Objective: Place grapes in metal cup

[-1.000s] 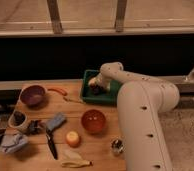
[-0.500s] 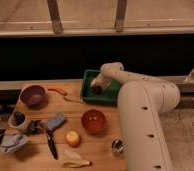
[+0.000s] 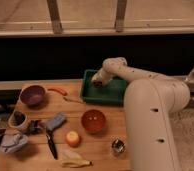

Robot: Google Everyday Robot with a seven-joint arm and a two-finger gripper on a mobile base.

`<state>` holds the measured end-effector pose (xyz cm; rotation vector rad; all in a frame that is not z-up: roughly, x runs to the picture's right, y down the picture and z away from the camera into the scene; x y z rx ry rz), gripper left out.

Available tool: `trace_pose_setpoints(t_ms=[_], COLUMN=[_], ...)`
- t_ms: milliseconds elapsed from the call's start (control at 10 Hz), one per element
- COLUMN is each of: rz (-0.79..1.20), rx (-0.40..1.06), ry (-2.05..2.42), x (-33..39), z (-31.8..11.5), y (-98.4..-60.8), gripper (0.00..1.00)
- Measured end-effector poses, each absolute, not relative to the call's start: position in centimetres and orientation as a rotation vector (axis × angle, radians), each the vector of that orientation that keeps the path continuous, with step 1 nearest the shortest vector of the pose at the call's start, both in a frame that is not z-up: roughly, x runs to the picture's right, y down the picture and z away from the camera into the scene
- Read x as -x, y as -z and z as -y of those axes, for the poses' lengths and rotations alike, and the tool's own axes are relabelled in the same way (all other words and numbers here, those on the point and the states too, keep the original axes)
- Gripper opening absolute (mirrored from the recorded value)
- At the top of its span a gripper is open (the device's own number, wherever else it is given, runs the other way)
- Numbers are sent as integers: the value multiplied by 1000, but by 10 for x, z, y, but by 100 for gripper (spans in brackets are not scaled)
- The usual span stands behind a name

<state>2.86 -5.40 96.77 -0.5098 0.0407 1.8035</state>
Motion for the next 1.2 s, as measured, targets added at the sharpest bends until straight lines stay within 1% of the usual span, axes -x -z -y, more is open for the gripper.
trace_pose_setpoints(t_ms=[200, 300, 500, 600, 800, 1000, 1200], rz=[-62, -83, -144, -166, -216, -262, -293], rx=[469, 453, 405, 393, 396, 459, 507], ry=[-1739, -1713, -1678, -1676, -1687, -1681, -1667], x=[-41, -50, -82, -91, -98, -87, -89], z=[79, 84, 85, 80, 54, 15, -5], y=[-925, -907, -858, -841, -808, -776, -759], gripper=[0, 0, 0, 0, 0, 0, 0])
